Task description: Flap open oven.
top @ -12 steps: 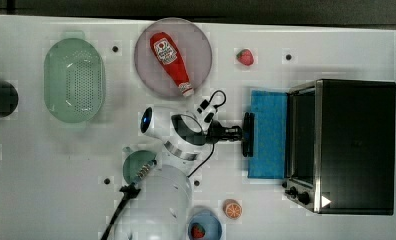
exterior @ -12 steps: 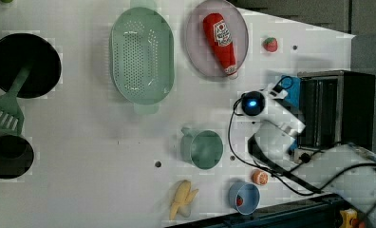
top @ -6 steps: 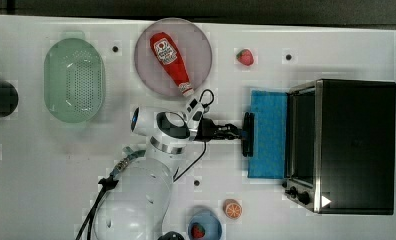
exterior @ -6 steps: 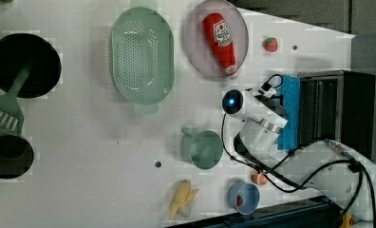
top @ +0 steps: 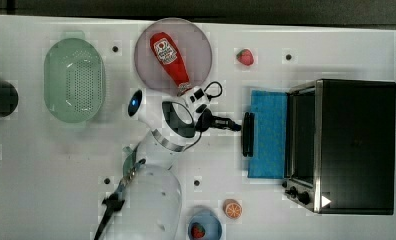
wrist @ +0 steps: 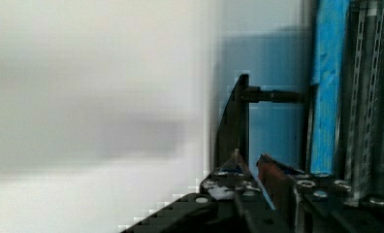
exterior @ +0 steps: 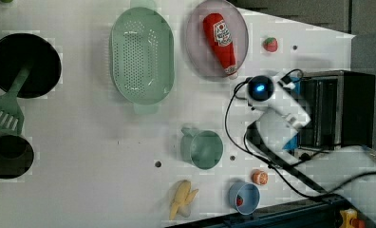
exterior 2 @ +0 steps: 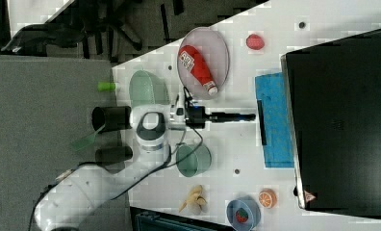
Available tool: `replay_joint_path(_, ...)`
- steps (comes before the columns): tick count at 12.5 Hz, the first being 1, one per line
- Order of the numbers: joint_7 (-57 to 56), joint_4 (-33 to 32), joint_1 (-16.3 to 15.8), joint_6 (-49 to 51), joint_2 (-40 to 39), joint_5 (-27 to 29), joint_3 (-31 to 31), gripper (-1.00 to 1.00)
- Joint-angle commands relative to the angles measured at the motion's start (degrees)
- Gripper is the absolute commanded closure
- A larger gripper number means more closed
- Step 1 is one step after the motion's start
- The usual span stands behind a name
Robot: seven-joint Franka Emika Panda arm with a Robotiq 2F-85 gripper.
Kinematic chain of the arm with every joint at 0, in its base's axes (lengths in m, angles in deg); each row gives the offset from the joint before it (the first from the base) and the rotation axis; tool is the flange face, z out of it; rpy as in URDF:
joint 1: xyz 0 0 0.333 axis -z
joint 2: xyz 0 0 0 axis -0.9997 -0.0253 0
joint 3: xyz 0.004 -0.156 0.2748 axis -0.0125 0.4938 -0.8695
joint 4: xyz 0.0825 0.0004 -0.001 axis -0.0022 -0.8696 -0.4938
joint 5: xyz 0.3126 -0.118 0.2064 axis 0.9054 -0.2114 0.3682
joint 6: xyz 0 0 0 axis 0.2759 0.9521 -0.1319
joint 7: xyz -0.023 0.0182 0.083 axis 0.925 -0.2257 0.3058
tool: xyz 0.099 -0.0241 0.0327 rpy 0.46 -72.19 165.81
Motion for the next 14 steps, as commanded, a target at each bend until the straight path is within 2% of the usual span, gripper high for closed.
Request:
replay_joint_path(1,0.12,1.61,0.35,-1.07,8.19,7.01,0.11,0.65)
replay_joint_path(8,0.12,1.79,1.44,2.29,24.89,24.94,4.39,0.65)
replay_joint_path(12,0.34,1.88,1.47,5.49,33.90,28.00,5.45,0.65)
replay_joint_path(14,0.60,1.90,1.47,9.70,37.59,31.35,5.44,0.65)
